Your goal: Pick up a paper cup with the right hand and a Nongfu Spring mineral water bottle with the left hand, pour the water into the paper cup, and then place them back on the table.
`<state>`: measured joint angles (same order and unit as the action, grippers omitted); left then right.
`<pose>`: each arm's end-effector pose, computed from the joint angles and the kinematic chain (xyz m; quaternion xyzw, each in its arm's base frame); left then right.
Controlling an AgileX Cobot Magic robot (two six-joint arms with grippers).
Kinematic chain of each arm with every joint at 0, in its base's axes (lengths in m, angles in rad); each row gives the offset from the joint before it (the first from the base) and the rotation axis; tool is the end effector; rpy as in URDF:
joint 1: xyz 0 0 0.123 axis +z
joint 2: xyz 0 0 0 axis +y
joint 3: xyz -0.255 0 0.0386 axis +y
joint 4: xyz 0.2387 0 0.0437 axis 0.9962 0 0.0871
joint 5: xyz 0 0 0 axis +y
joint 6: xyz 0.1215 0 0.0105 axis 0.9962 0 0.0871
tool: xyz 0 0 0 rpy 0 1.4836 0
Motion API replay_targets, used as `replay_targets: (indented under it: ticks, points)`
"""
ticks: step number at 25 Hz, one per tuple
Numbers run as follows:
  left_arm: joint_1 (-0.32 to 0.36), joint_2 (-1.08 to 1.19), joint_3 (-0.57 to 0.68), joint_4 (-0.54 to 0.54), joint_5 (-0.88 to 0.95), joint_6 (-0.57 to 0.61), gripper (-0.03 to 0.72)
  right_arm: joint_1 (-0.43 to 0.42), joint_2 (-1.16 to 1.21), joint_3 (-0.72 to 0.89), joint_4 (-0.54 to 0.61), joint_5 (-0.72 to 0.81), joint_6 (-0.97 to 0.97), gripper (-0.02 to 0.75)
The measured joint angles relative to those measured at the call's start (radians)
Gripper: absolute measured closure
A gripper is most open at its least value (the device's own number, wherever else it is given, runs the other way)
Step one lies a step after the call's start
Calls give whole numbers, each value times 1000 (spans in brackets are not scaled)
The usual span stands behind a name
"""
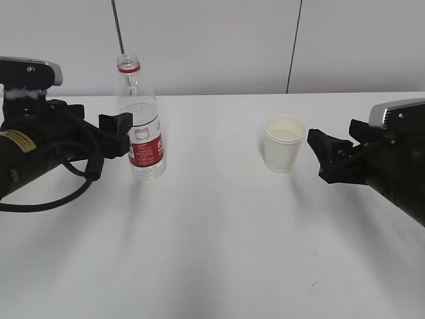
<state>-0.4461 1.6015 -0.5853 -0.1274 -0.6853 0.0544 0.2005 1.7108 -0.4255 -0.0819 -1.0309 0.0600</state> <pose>0.2993 -0.1323 0.1669 0.1330 0.7775 -0.1183 0.6032 0.2951 0.0687 0.1328 -0.0922 0.7584 0.0969 0.6379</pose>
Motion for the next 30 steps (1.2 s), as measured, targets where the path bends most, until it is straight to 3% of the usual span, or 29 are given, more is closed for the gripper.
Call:
replay_targets:
  ticks: [16,30]
  points:
    - [0,-208,1,0,379,5,158,0,-253,3,0,377,0,150]
    - [0,-347,-110,0,925,6,159,0,-482,-276,11,1236,0,150]
